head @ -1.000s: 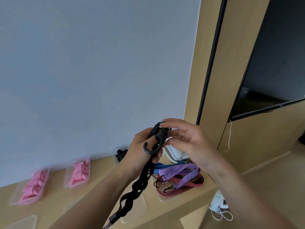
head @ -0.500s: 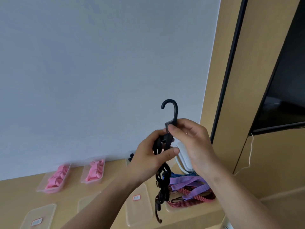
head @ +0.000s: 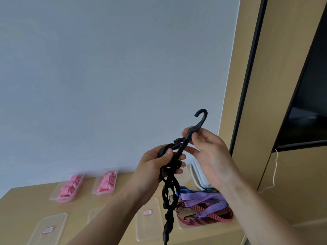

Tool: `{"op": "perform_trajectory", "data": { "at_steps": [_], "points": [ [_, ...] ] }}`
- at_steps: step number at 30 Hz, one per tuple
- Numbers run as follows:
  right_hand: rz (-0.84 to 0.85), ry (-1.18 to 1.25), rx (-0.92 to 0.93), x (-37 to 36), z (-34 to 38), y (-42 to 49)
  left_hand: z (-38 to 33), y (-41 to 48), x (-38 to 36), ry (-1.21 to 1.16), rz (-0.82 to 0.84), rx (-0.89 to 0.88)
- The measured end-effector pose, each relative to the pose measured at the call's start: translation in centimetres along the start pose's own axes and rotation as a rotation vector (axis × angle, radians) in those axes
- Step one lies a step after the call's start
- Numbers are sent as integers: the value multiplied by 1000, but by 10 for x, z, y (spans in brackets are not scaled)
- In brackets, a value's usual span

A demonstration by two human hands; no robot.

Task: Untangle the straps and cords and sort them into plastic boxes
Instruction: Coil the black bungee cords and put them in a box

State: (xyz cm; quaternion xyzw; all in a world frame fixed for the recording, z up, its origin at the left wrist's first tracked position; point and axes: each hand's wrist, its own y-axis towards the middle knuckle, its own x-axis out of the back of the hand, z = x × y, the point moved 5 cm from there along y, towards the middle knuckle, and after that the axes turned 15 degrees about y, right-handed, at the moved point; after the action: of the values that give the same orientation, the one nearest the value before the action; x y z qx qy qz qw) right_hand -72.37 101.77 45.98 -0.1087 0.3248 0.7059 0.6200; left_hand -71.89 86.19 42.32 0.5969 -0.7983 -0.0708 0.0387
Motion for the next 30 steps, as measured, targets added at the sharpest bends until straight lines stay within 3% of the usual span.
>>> {"op": "perform_trajectory", "data": {
  "at_steps": [5,13,19,23,30],
  "points": [
    [-26,49,-33,5,0,1,21,-7,-7,-18,166,156],
    [50,137,-221,1,-8,4,10,-6,-21,-235,319,155],
    [2,144,-198,-6,-4,11,6,0,-23,-205,193,182],
    [-64,-42,-119,-8,2,11,10,2,-17,-134,166,155],
    [-114,-147,-71,-9,2,12,6,8,-8,20,155,133]
  ]
}}
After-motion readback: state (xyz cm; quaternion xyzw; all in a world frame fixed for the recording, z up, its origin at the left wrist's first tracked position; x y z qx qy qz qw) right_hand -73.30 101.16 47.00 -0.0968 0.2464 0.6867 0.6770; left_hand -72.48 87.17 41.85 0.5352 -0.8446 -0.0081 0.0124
